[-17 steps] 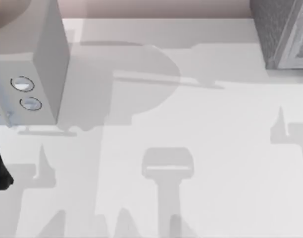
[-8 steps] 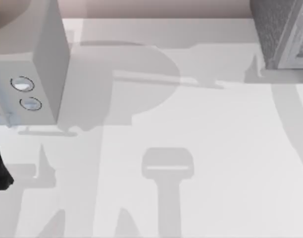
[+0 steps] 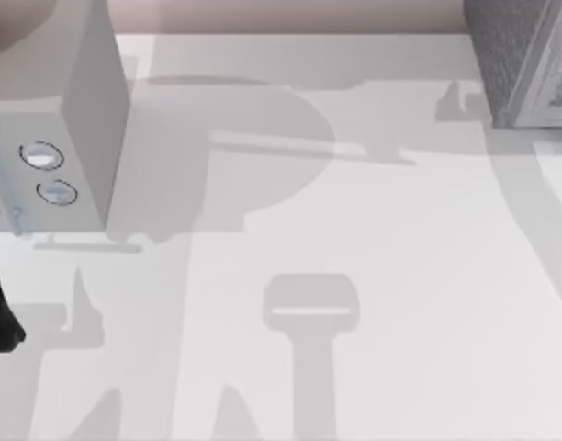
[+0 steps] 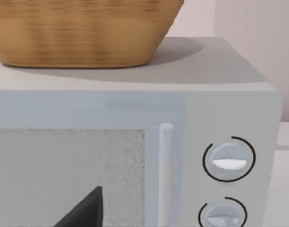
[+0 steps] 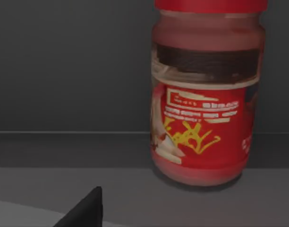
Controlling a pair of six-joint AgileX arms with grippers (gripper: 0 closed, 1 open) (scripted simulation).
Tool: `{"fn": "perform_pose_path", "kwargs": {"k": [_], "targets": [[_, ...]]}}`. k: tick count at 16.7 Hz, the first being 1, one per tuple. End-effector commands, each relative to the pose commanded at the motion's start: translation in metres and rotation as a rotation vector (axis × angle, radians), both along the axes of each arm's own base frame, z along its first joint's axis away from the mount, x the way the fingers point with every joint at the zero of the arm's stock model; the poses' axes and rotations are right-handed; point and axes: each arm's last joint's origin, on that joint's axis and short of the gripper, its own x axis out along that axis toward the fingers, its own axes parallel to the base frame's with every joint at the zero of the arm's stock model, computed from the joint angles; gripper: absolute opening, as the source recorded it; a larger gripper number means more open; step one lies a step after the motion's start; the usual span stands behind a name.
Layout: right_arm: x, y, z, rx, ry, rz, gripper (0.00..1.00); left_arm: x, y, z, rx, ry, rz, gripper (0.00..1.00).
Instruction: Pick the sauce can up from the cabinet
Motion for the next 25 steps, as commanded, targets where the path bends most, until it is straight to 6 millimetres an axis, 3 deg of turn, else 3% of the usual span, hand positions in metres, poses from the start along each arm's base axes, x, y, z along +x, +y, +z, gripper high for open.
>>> {"fn": "perform_pose_path", "kwargs": {"k": [6,14,21,25], "targets": [[0.003,-0.002,0.002,0.002,-0.006,-0.005,1.0,0.0,0.0,0.0,0.0,0.0,0.0,1.0],[0.079,-0.004,-0.001,0.004,0.008,-0.009,1.0,0.0,0.0,0.0,0.0,0.0,0.0,1.0],[0.085,-0.004,-0.002,0.004,0.008,-0.008,1.0,0.0,0.0,0.0,0.0,0.0,0.0,1.0],[0.111,-0.004,0.001,0.005,0.004,-0.01,1.0,0.0,0.0,0.0,0.0,0.0,0.0,1.0]]}}
